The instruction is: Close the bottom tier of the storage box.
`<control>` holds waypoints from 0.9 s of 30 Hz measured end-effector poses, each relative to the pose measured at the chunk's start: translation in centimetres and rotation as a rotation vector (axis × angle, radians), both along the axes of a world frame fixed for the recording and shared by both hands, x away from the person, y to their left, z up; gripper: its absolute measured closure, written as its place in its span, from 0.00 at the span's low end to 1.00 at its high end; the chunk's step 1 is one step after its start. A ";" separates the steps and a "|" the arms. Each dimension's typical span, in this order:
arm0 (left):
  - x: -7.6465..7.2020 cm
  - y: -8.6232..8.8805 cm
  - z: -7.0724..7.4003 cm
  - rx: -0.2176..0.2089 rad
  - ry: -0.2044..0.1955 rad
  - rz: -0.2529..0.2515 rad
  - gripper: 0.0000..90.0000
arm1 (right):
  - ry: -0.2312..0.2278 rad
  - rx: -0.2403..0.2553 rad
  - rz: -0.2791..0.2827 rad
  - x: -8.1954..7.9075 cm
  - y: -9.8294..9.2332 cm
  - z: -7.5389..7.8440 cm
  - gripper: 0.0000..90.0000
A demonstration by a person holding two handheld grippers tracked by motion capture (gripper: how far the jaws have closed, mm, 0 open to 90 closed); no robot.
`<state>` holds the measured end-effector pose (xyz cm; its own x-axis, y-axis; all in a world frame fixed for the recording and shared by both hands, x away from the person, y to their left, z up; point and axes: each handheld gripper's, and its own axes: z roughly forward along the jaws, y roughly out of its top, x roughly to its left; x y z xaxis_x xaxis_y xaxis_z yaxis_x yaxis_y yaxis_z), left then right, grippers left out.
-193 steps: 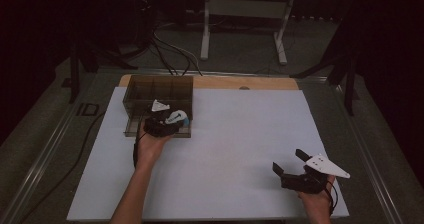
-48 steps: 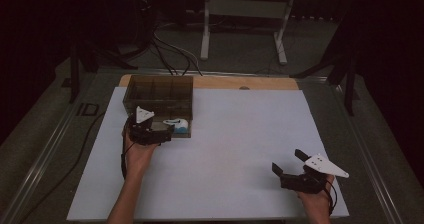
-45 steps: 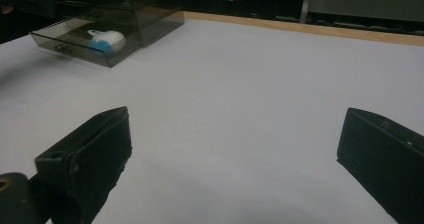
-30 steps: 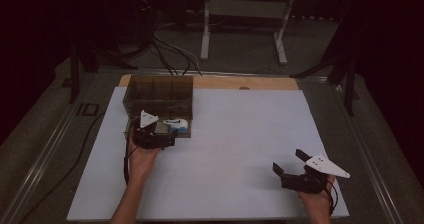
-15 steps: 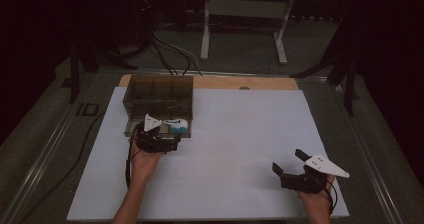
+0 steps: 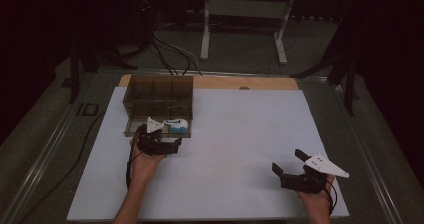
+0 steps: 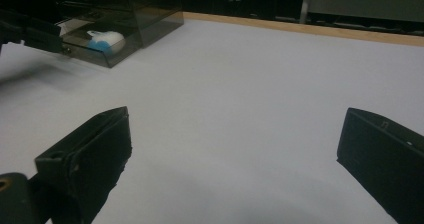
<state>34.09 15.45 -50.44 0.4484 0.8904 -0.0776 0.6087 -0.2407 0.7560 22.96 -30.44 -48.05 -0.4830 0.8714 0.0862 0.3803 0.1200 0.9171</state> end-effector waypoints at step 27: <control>-0.8 1.9 -0.1 0.025 0.041 0.006 1.00 | 0.000 0.000 -0.001 0.1 0.0 0.0 0.01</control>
